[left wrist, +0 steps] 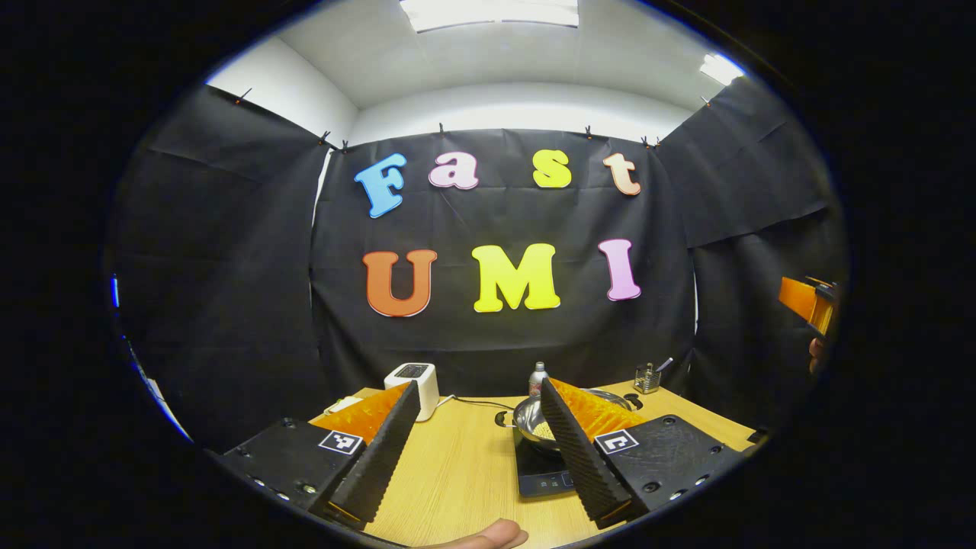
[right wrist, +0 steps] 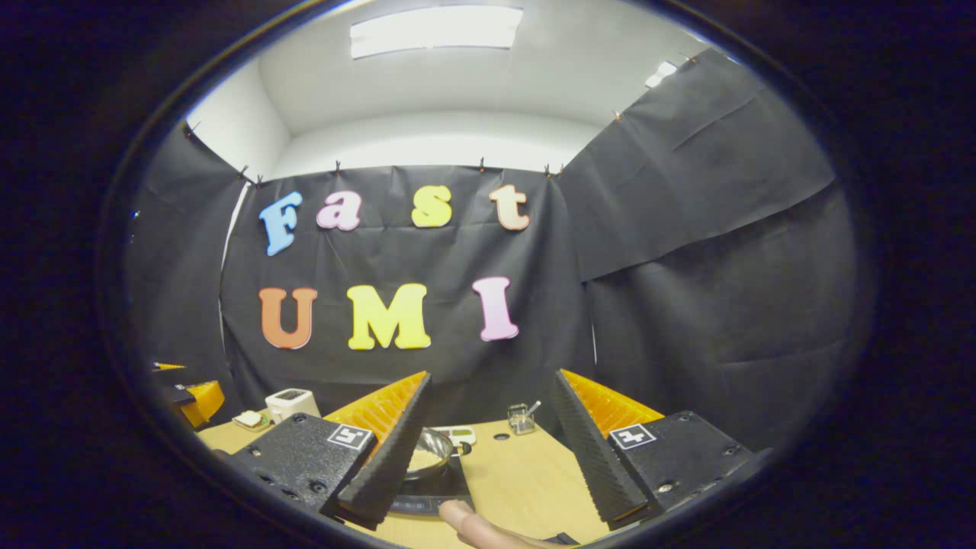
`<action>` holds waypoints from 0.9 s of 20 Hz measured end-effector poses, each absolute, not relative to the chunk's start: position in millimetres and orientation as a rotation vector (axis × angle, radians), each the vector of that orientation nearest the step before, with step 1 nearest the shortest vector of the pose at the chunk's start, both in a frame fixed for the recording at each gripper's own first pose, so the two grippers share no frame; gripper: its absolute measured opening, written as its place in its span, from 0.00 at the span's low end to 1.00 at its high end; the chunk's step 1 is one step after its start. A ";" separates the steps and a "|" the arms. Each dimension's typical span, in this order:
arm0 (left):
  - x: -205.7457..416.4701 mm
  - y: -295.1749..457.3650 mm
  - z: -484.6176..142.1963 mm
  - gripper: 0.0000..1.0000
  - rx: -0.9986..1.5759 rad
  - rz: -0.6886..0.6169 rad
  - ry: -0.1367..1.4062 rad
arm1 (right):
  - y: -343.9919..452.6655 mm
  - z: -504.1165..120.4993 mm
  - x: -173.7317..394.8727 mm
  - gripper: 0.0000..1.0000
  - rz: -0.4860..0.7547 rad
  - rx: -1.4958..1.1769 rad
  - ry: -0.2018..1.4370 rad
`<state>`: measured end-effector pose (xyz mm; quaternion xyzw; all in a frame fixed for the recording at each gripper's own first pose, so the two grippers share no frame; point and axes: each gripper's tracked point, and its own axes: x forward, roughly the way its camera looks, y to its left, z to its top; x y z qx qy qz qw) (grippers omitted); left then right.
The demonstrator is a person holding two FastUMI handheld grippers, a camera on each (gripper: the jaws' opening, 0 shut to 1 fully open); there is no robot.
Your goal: First push the handle of the pot to place it horizontally, then grasp the pot with both hands and set it on the induction cooktop.
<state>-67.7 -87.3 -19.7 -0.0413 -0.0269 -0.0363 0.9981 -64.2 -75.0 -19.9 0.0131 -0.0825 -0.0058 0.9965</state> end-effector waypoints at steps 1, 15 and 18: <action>-73.7 -83.9 -16.7 0.94 -0.093 -0.063 -0.071 | -75.1 -15.9 -70.6 0.95 -0.007 0.030 -0.186; -97.5 -74.8 -26.1 0.95 -0.082 -0.066 -0.050 | -76.9 -62.9 -60.1 0.96 0.053 0.020 -0.027; -97.4 -74.8 -26.3 0.95 -0.081 -0.068 -0.044 | -76.7 -57.1 -66.9 0.96 0.058 0.007 -0.047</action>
